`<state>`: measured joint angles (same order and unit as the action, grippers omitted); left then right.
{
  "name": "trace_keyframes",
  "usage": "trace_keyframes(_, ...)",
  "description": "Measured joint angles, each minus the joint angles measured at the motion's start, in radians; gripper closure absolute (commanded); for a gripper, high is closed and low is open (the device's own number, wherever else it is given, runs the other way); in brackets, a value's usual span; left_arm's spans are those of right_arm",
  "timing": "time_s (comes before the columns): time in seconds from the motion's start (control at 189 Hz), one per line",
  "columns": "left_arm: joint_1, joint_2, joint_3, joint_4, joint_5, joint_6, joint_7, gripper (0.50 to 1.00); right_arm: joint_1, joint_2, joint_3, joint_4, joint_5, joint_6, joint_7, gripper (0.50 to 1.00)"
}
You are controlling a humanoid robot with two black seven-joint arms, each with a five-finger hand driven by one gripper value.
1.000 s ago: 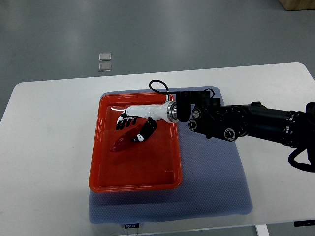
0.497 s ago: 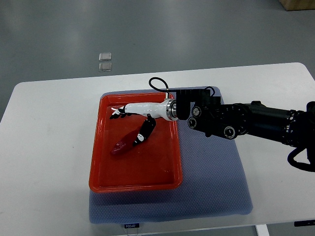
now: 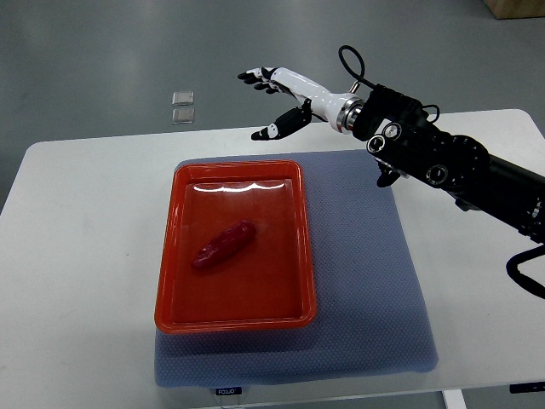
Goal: Place red pepper on red tray
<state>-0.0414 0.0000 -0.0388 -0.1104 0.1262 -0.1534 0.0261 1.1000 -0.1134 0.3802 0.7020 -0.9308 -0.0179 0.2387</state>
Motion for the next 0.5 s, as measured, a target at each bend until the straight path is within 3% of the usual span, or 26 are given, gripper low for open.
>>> trace_keyframes(0.185, 0.000, 0.000, 0.000, 0.000, 0.001, 0.000, 0.000, 0.500, -0.047, -0.027, 0.147, -0.007, 0.114, -0.058, 0.034, 0.585)
trace_keyframes(0.497, 0.000, 0.000, 0.001, 0.000, 0.000, 0.000, 0.000, 0.500, -0.095, -0.022, 0.339, -0.088, 0.404, -0.119, 0.029, 0.585)
